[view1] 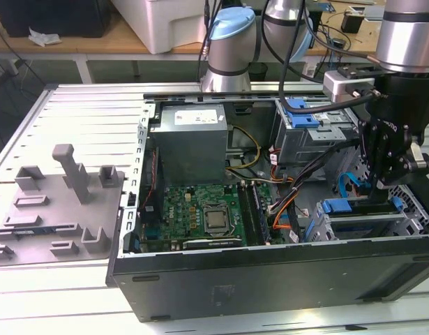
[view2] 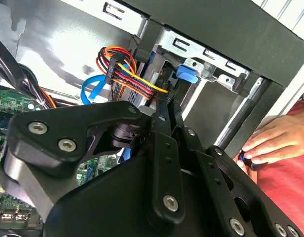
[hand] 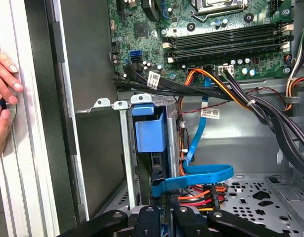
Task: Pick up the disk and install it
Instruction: 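Insert the first disk wire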
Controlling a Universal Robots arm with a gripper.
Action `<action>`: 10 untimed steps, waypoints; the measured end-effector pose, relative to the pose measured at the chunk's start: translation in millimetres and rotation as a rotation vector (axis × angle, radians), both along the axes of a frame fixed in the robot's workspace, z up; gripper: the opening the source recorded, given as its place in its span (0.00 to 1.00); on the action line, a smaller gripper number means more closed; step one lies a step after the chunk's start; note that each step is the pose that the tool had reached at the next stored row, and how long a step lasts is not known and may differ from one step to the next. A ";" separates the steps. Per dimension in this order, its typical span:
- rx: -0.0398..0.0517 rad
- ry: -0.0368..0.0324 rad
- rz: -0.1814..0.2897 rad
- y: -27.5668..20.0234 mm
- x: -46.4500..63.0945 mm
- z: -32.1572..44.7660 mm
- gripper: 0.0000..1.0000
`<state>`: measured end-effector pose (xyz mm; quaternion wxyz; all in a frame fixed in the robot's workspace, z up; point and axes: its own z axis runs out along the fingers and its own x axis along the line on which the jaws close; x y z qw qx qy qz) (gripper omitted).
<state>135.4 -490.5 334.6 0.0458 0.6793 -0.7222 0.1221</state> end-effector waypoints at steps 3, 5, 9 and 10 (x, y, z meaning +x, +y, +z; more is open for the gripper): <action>0.0001 0.0000 0.000 0.0 0.0 -0.3 0.17; 0.0002 0.0000 0.000 0.0 0.0 -0.3 0.17; 0.0002 0.0000 0.000 0.0 0.0 -0.1 0.17; 0.0003 0.0000 0.000 0.0 0.0 0.0 0.17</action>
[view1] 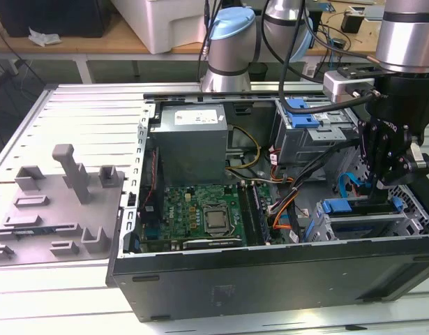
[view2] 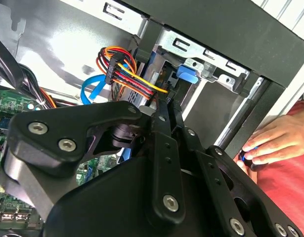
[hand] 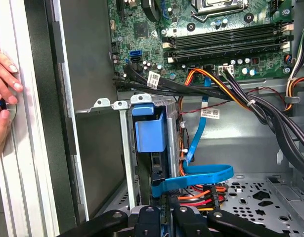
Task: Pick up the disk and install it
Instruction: 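Insert the first disk wire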
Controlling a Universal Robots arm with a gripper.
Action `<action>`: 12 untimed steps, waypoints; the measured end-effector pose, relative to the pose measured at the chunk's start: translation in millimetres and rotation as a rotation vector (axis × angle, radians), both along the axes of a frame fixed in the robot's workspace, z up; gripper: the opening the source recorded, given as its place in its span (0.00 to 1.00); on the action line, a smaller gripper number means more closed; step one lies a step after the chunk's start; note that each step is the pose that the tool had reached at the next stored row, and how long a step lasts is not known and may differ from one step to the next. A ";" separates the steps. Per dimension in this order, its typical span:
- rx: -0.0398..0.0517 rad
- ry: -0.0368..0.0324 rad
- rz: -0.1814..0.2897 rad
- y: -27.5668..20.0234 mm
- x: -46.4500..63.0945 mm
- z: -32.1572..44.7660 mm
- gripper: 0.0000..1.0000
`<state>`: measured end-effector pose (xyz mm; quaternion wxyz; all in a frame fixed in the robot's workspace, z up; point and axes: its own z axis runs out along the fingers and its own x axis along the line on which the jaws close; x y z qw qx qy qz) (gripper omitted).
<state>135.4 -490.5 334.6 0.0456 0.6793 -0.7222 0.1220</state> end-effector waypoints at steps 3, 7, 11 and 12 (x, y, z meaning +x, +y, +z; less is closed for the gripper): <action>0.0001 0.0000 0.000 0.0 0.0 0.6 0.17; 0.0000 0.0000 0.000 0.0 0.0 2.1 0.17; 0.0003 0.0000 0.000 0.0 -0.1 2.4 0.17; 0.0006 0.0000 0.000 -0.1 -0.1 2.4 0.17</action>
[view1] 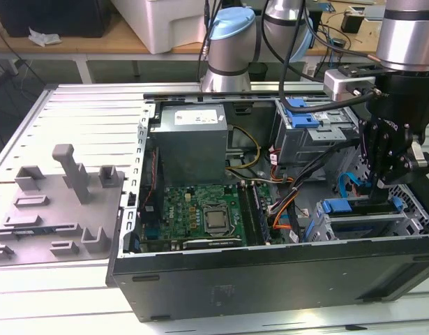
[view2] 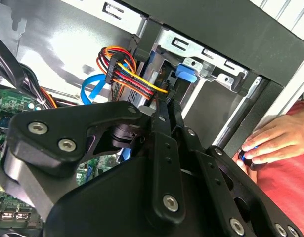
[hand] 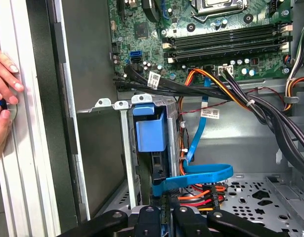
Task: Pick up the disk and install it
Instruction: 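Insert the first disk wire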
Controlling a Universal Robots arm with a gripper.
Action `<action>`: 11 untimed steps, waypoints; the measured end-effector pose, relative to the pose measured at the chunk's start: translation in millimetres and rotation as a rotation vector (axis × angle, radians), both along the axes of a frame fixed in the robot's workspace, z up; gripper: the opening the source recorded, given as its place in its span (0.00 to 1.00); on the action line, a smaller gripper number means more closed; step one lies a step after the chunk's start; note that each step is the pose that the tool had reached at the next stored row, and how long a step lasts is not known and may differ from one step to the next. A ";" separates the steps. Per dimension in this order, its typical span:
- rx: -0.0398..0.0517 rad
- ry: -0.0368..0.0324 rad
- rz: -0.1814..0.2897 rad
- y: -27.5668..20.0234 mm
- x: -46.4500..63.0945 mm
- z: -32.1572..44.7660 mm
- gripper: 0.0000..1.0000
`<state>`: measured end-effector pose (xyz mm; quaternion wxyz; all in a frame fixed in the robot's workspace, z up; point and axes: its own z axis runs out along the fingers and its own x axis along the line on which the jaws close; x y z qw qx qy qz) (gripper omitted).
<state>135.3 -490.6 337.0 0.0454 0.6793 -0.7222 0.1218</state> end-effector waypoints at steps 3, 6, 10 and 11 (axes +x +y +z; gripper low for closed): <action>0.0017 0.0000 0.000 -0.3 0.0 -0.1 0.17; 0.0046 0.0001 0.000 -0.6 0.0 -0.1 0.17; 0.0055 0.0000 0.000 -1.3 0.0 -0.1 0.17; 0.0056 0.0000 0.000 -1.5 0.0 -0.1 0.17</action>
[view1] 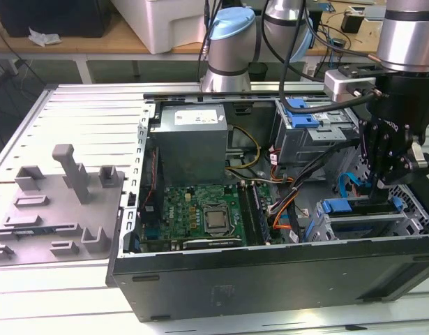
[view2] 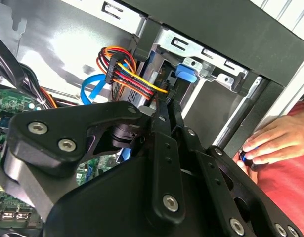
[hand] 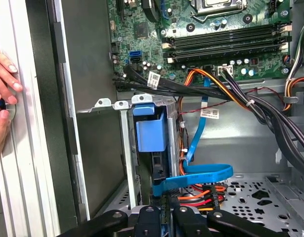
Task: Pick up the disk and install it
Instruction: 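Insert the first disk wire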
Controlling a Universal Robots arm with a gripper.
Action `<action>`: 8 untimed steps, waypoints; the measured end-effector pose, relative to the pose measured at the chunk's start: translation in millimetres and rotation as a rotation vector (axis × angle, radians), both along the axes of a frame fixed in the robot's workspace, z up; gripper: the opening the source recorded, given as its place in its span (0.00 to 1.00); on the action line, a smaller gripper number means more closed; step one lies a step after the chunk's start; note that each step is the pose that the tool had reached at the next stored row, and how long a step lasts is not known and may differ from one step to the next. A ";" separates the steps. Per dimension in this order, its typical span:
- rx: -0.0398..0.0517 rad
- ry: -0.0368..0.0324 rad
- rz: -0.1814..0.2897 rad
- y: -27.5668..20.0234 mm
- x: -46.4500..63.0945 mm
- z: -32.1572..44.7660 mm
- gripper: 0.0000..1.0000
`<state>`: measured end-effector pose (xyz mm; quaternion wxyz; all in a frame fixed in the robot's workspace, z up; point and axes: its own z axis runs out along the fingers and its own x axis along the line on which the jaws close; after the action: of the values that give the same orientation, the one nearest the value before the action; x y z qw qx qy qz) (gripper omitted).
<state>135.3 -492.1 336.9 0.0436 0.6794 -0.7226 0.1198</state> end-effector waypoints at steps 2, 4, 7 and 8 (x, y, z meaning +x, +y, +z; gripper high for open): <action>-0.0001 0.0000 0.000 -0.3 0.0 0.0 0.17; -0.0003 0.0000 0.000 -0.4 0.0 -0.1 0.17; -0.0001 0.0000 0.000 -0.3 0.0 -0.6 0.17; -0.0001 0.0000 0.000 -0.3 0.0 -0.8 0.17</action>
<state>135.3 -492.4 336.1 0.0436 0.6794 -0.7226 0.1198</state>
